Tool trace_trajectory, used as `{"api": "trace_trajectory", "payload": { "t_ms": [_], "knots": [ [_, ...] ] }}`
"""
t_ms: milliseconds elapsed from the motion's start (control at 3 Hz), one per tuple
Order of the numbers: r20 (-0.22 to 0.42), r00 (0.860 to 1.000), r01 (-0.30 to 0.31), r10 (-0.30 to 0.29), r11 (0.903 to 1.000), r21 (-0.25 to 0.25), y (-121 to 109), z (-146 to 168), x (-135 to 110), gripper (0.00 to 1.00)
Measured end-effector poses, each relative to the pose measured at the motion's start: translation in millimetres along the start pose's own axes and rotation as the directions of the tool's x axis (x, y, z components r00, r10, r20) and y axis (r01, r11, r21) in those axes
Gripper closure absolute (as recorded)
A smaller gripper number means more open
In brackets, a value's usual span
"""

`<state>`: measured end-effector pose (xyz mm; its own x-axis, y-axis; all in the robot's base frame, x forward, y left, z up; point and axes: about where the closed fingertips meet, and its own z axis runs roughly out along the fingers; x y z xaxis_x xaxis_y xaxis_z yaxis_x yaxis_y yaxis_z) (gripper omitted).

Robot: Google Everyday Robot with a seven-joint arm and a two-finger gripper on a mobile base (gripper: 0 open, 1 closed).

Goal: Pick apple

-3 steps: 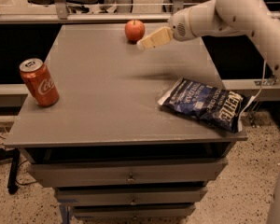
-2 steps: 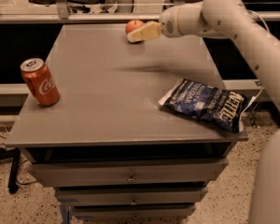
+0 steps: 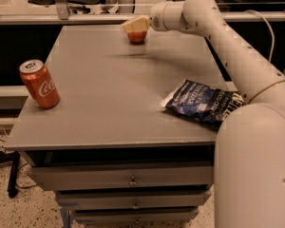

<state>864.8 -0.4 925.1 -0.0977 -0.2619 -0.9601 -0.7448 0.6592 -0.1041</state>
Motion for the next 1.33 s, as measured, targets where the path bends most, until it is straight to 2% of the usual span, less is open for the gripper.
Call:
{"api": "trace_trajectory", "payload": {
  "t_ms": [333, 1000, 1333],
  "knots": [
    [-0.03, 1.0, 0.007, -0.006, 0.9994, 0.034, -16.9, 22.5, 15.4, 0.0],
    [-0.112, 0.993, 0.034, -0.027, 0.9979, 0.056, -29.7, 42.3, 44.0, 0.0],
    [-0.122, 0.992, 0.049, -0.042, 0.9974, 0.054, -31.0, 40.6, 45.0, 0.18]
  ]
}}
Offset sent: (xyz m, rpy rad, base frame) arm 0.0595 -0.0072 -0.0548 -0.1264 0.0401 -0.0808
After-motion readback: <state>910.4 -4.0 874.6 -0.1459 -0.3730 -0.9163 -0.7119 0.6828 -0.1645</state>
